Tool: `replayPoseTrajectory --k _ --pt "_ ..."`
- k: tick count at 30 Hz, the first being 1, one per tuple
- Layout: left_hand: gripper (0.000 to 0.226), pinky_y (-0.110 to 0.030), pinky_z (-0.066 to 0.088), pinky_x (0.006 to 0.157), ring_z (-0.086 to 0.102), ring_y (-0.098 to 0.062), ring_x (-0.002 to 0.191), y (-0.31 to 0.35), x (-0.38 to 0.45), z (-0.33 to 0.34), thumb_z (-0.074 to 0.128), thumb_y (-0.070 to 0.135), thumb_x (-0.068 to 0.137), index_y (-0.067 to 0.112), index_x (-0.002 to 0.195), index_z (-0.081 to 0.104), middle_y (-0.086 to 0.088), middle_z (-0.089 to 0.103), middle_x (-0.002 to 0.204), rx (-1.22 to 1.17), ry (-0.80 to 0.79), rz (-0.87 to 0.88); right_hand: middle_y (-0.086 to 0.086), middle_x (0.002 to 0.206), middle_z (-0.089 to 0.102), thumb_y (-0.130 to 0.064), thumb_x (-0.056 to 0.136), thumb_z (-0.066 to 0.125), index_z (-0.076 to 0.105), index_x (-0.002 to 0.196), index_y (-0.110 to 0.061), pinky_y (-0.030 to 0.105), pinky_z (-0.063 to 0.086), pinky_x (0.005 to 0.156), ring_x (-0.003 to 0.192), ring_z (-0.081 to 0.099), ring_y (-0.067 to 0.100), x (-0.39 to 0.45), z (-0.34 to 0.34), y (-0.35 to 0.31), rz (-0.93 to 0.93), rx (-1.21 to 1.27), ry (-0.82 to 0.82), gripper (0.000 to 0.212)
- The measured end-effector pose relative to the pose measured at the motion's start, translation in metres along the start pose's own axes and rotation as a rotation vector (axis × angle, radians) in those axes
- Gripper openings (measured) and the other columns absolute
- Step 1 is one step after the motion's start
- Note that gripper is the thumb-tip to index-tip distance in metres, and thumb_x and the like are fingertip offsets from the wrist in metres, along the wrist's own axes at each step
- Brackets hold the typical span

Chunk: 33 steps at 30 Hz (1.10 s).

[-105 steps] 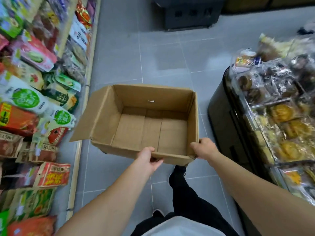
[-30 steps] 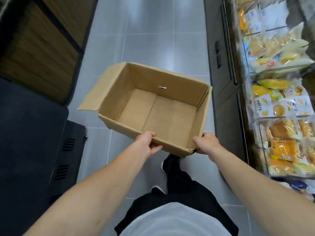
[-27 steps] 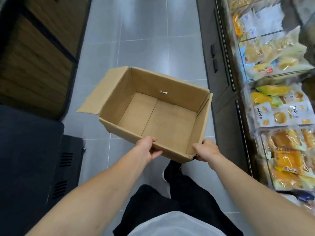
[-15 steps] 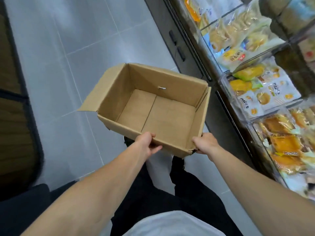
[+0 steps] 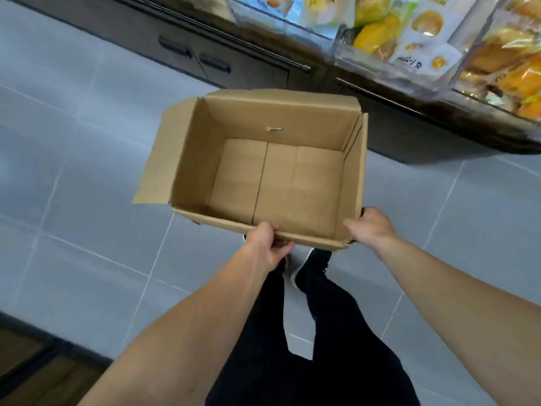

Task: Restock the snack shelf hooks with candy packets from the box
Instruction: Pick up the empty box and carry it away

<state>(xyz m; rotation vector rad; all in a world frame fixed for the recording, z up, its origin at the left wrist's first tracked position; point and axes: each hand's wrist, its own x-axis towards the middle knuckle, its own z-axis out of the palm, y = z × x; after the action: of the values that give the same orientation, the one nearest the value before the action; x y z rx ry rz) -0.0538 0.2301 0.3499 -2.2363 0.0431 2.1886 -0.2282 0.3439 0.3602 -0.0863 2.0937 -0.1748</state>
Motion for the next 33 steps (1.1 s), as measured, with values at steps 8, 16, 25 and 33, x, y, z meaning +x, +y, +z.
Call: replayPoseTrajectory --k 8,16,25,33 --pt "0.006 -0.041 0.052 0.072 0.058 -0.032 0.088 -0.022 0.082 0.011 0.048 0.007 0.096 0.002 0.093 0.05 -0.021 0.055 0.099 0.216 0.066 -0.023 0.007 0.1 0.064 -0.018 0.078 0.065 0.055 0.107 -0.012 0.028 0.043 0.07 0.089 0.06 0.026 0.053 0.066 0.06 0.134 0.181 0.088 0.032" --pt "0.02 -0.041 0.053 0.053 0.059 -0.034 0.085 -0.058 0.203 0.025 0.055 0.006 0.093 0.0 0.111 0.05 -0.023 0.056 0.103 0.254 0.143 -0.032 0.011 0.108 0.058 -0.013 0.076 0.064 0.05 0.105 -0.012 0.026 0.038 0.06 0.085 0.058 0.026 0.144 0.136 0.125 0.175 0.361 0.173 0.033" --pt "0.013 -0.051 0.058 0.081 0.057 -0.031 0.101 -0.076 0.349 0.061 0.062 0.002 0.089 -0.001 0.099 0.055 -0.023 0.055 0.112 0.288 0.086 -0.004 0.009 0.112 0.06 -0.015 0.077 0.062 0.057 0.115 -0.017 0.027 0.043 0.071 0.09 0.06 0.027 0.28 0.203 0.176 0.178 0.472 0.337 0.038" --pt "0.015 -0.045 0.058 0.086 0.062 -0.027 0.07 -0.073 0.429 0.083 0.063 0.003 0.09 -0.001 0.102 0.057 -0.017 0.056 0.114 0.392 0.076 0.028 0.012 0.117 0.059 -0.016 0.081 0.059 0.056 0.126 -0.023 0.029 0.046 0.075 0.093 0.062 0.029 0.36 0.22 0.186 0.173 0.466 0.311 0.045"
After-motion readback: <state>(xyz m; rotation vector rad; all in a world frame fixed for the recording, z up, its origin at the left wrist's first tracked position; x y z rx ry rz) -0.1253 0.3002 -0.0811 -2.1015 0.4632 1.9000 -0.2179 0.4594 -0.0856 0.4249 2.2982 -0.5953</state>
